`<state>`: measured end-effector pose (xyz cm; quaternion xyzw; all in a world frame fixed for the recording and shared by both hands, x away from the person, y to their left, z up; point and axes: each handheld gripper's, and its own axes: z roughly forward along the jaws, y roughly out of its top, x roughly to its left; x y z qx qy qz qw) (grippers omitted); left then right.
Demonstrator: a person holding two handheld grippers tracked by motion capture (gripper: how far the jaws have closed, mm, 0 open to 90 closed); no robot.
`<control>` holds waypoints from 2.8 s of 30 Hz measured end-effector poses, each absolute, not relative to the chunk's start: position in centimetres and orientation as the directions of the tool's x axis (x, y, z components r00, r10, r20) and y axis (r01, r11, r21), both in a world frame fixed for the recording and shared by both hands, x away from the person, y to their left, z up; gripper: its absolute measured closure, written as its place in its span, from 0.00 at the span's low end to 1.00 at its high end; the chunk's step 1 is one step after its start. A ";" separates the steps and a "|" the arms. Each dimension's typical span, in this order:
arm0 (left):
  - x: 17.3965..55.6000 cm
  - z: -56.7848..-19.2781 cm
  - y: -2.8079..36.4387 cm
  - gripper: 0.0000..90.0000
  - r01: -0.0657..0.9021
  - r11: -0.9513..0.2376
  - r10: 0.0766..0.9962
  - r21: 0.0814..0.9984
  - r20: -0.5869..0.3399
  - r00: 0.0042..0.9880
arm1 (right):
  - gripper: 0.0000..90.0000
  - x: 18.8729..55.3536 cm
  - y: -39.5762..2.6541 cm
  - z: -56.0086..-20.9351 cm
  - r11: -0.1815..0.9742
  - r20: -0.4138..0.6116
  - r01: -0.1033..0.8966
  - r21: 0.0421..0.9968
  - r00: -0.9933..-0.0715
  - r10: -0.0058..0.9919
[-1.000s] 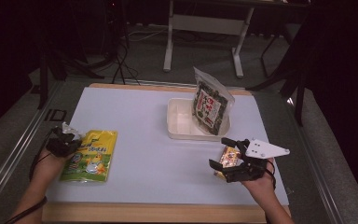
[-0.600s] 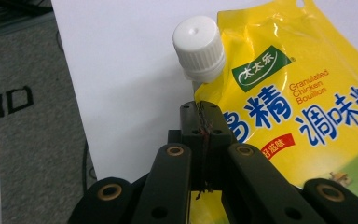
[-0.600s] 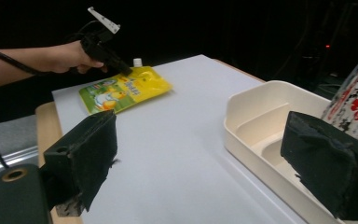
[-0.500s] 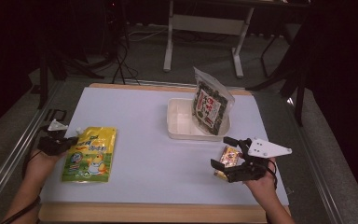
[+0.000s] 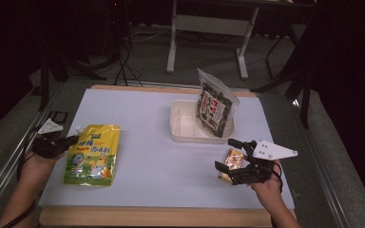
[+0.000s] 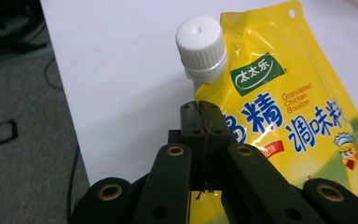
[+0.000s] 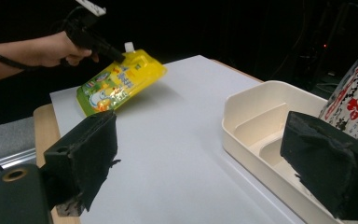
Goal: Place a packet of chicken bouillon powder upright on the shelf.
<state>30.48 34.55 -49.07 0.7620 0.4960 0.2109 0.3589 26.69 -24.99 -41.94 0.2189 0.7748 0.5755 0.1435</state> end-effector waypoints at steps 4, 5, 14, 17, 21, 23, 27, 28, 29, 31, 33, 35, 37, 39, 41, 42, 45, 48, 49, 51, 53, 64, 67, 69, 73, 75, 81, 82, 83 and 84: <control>29.8 -48.2 34.7 1.00 0.576 -0.242 0.896 0.781 -0.047 0.441 | 0.12 26.7 -24.9 -41.9 0.243 0.031 0.173 0.954 -0.867 0.498; 29.6 -48.0 34.7 1.00 0.562 -0.234 0.892 0.793 -0.054 0.448 | 0.12 26.7 -24.8 -41.9 0.245 0.026 0.169 0.955 -0.869 0.495; 27.9 -46.4 34.2 1.00 0.478 -0.228 0.859 0.848 -0.055 0.508 | 0.14 26.9 -23.7 -41.7 0.271 -0.020 0.121 0.955 -0.884 0.466; 27.2 -46.0 34.3 1.00 0.446 -0.226 0.843 0.866 -0.055 0.535 | 0.13 27.0 -23.1 -41.7 0.287 -0.054 0.092 0.953 -0.885 0.463; 26.4 -45.8 34.6 1.00 0.428 -0.210 0.830 0.879 -0.071 0.553 | 0.13 27.2 -21.7 -41.7 0.292 -0.019 0.122 0.949 -0.899 0.437; 26.0 -45.9 34.8 1.00 0.413 -0.203 0.824 0.888 -0.073 0.561 | 0.12 27.3 -20.8 -41.7 0.288 0.015 0.148 0.946 -0.908 0.418; 25.2 -46.1 35.3 1.00 0.397 -0.175 0.816 0.901 -0.093 0.571 | 0.11 27.6 -18.3 -41.7 0.273 0.038 0.152 0.950 -0.923 0.383; 25.0 -46.2 35.4 1.00 0.392 -0.160 0.813 0.906 -0.104 0.572 | 0.11 27.6 -17.9 -41.7 0.265 0.051 0.157 0.951 -0.929 0.366; 24.8 -46.3 35.4 1.00 0.388 -0.154 0.812 0.909 -0.107 0.574 | 0.11 27.7 -17.0 -41.8 0.263 0.050 0.152 0.953 -0.933 0.356; 24.4 -46.3 35.3 1.00 0.376 -0.155 0.809 0.914 -0.101 0.579 | 0.11 27.9 -15.7 -42.0 0.276 0.047 0.147 0.950 -0.940 0.339; 24.1 -46.1 35.2 1.00 0.360 -0.148 0.802 0.921 -0.101 0.589 | 0.15 28.0 -14.3 -42.2 0.272 0.048 0.142 0.952 -0.945 0.323; 23.8 -45.9 35.0 1.00 0.349 -0.147 0.796 0.926 -0.099 0.597 | 0.16 28.2 -12.8 -42.4 0.265 0.066 0.149 0.953 -0.952 0.298; 23.6 -45.7 34.7 1.00 0.342 -0.147 0.792 0.928 -0.097 0.603 | 0.17 28.4 -11.5 -42.7 0.263 0.076 0.152 0.953 -0.957 0.279; 23.4 -45.4 34.3 1.00 0.329 -0.157 0.788 0.931 -0.083 0.610 | 0.17 28.6 -10.1 -43.1 0.261 0.091 0.161 0.952 -0.961 0.262; 23.2 -45.0 33.9 1.00 0.314 -0.165 0.774 0.935 -0.074 0.629 | 0.18 28.8 -8.7 -43.4 0.260 0.107 0.170 0.950 -0.965 0.240; 23.2 -44.8 33.8 1.00 0.314 -0.166 0.767 0.935 -0.078 0.637 | 0.18 28.9 -7.5 -43.7 0.263 0.112 0.172 0.949 -0.967 0.229; 23.0 -44.7 33.7 1.00 0.310 -0.169 0.760 0.936 -0.077 0.645 | 0.20 29.3 -5.6 -44.3 0.267 0.137 0.192 0.944 -0.967 0.213; 22.8 -44.6 33.7 1.00 0.304 -0.168 0.752 0.938 -0.078 0.655 | 0.24 29.8 -4.1 -44.8 0.268 0.153 0.208 0.941 -0.966 0.210; 22.7 -44.6 33.6 1.00 0.301 -0.167 0.752 0.939 -0.076 0.654 | 0.24 29.9 -3.7 -44.9 0.271 0.152 0.206 0.940 -0.966 0.209; 22.6 -44.6 33.6 1.00 0.294 -0.167 0.745 0.941 -0.075 0.663 | 0.27 30.5 -2.7 -45.4 0.263 0.147 0.207 0.942 -0.962 0.230; 22.6 -44.6 33.6 1.00 0.292 -0.166 0.738 0.942 -0.078 0.671 | 0.28 31.1 -1.9 -45.8 0.258 0.160 0.222 0.940 -0.958 0.239; 22.6 -44.2 33.6 1.00 0.293 -0.186 0.723 0.938 -0.071 0.687 | 0.65 32.9 1.1 -47.5 0.279 0.225 0.257 0.925 -0.964 0.141; 22.6 -44.2 33.7 1.00 0.290 -0.189 0.715 0.938 -0.071 0.695 | 0.75 32.5 1.6 -47.8 0.307 0.216 0.239 0.921 -0.970 0.108; 22.6 -44.3 33.8 1.00 0.291 -0.182 0.713 0.939 -0.078 0.697 | 0.81 32.5 1.7 -47.9 0.315 0.233 0.251 0.915 -0.968 0.093; 22.7 -44.2 33.9 1.00 0.291 -0.173 0.710 0.941 -0.085 0.699 | 0.99 32.9 1.8 -47.9 0.311 0.267 0.275 0.910 -0.961 0.070; 22.8 -43.9 33.8 1.00 0.285 -0.182 0.708 0.941 -0.076 0.702 | 1.00 32.8 1.8 -47.7 0.320 0.268 0.274 0.907 -0.961 0.065; 23.5 -43.3 33.4 1.00 0.282 -0.176 0.673 0.943 -0.094 0.733 | 1.00 32.4 0.9 -46.2 0.322 0.285 0.289 0.902 -0.957 0.062; 23.6 -43.2 33.3 1.00 0.280 -0.177 0.665 0.944 -0.095 0.741 | 1.00 32.3 0.6 -45.9 0.323 0.282 0.289 0.901 -0.957 0.068; 23.8 -43.2 33.2 1.00 0.277 -0.171 0.650 0.946 -0.104 0.753 | 1.00 32.2 0.4 -45.6 0.323 0.277 0.285 0.902 -0.958 0.073; 24.1 -43.2 33.1 1.00 0.279 -0.167 0.635 0.946 -0.113 0.764 | 1.00 32.2 0.0 -45.2 0.325 0.280 0.290 0.900 -0.957 0.078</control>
